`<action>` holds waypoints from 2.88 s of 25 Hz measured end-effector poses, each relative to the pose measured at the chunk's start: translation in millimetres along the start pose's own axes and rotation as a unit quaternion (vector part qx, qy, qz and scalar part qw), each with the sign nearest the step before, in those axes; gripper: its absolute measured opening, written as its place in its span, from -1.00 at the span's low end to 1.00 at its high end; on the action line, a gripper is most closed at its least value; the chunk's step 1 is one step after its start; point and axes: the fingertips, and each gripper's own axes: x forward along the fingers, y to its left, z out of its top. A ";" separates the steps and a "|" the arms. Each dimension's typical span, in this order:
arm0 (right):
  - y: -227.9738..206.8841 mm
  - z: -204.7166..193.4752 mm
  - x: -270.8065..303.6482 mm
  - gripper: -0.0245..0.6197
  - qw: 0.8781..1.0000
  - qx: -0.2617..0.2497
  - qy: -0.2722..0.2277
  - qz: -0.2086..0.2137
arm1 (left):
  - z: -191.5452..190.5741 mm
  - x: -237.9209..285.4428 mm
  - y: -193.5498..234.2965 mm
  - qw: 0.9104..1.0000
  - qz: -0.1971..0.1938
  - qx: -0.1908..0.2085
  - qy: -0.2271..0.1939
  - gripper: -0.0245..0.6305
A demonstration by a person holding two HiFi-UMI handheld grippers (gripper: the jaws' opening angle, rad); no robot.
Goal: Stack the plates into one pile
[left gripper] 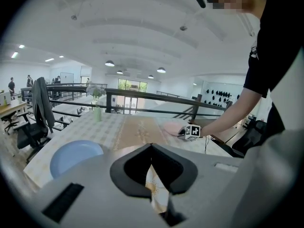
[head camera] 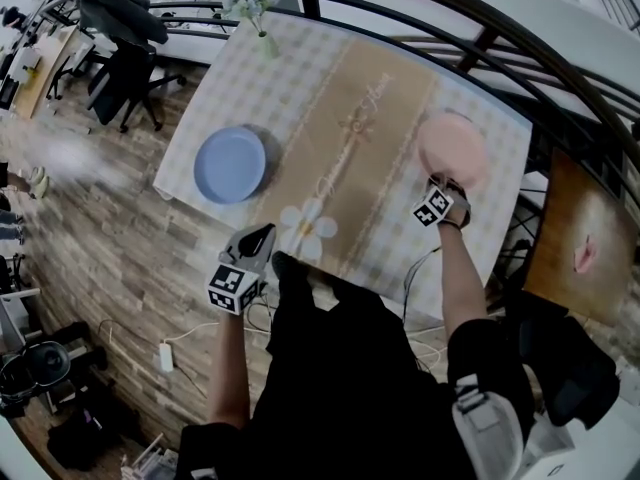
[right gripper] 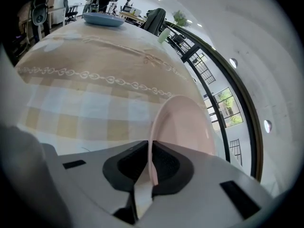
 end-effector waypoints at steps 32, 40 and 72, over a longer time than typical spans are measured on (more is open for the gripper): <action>46.1 117.8 -75.3 -0.86 0.993 -0.068 -0.090 -0.029 | -21.3 -69.2 46.2 0.998 0.047 -0.027 -0.030 -0.93; 61.3 172.7 -99.1 -0.86 0.988 -0.092 -0.117 -0.026 | -25.4 -102.1 76.2 0.995 0.071 -0.045 -0.049 -0.93; 193.8 396.5 -146.4 -0.86 0.950 -0.218 -0.223 0.014 | -60.4 -185.7 181.9 0.990 0.103 -0.075 -0.065 -0.93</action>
